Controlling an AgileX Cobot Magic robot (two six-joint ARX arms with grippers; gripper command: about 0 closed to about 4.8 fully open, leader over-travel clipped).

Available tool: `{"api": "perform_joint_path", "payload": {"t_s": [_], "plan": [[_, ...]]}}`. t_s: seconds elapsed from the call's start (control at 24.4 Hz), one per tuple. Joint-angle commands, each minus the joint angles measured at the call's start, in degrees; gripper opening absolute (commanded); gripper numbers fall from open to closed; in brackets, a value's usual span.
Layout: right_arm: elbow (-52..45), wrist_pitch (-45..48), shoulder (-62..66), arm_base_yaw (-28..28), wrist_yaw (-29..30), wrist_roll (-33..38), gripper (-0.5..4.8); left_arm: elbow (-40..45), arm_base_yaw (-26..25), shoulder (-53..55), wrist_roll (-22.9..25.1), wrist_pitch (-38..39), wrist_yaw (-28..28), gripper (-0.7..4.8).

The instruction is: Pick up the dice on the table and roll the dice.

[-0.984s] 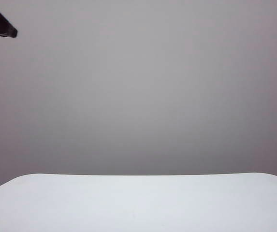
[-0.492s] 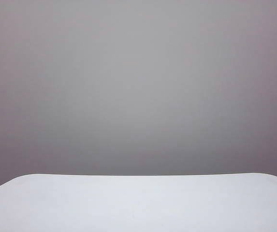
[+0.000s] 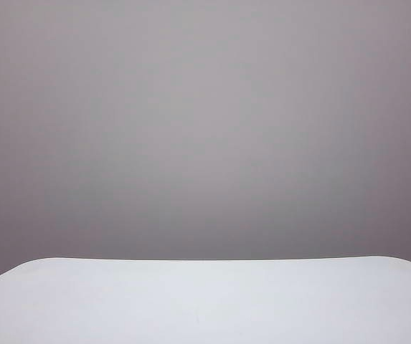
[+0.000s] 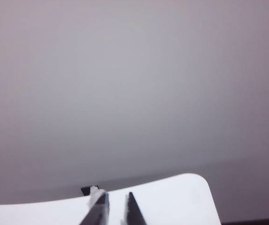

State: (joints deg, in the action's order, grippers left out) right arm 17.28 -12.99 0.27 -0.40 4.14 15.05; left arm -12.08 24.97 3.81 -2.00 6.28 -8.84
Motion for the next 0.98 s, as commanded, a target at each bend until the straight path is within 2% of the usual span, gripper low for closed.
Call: {"api": "perform_joint_path", "payload": {"t_s": [0.04, 0.12, 0.2, 0.29, 0.41, 0.53, 0.74, 0.86, 0.98], "plan": [[-1.99, 5.14, 0.0, 0.02, -0.02, 0.33, 0.48, 2.8, -0.04, -2.86, -0.61, -1.05, -0.77, -0.05], [-3.8, 6.71, -0.28, 0.0, -0.02, 0.31, 0.48, 4.52, -0.09, -3.76, -3.21, -1.09, -1.66, -0.05], [-6.05, 7.34, -0.28, 0.0, 0.0, 0.13, 0.47, 5.57, -0.04, -3.76, -2.93, -1.14, -1.66, -0.05], [-8.81, 7.76, -0.28, -0.04, -0.59, 0.13, 0.39, 5.99, -0.02, -3.76, -1.68, -1.14, -2.25, -0.05], [-12.74, 8.17, -0.28, 0.0, -0.37, 0.22, 0.39, 6.97, -0.02, -3.76, 2.95, -0.09, -6.32, -0.05], [-15.34, 8.61, -0.28, 0.0, -0.37, 0.2, 0.39, 8.09, -0.02, -3.76, 0.98, 0.35, -4.9, -0.05], [-17.25, 7.21, -0.28, -0.02, -0.11, 0.13, 0.4, 11.76, -0.52, -3.76, 1.25, -3.41, -3.08, -0.05], [-17.25, 7.19, -0.28, -0.02, -0.15, -0.31, 0.4, 11.76, -3.45, -3.76, 1.55, -3.5, 0.13, -0.05], [-17.25, 6.56, -0.26, -0.02, -0.15, -0.28, 0.4, 11.74, -11.26, -3.76, 1.38, -4.09, 3.65, -0.05]]}}
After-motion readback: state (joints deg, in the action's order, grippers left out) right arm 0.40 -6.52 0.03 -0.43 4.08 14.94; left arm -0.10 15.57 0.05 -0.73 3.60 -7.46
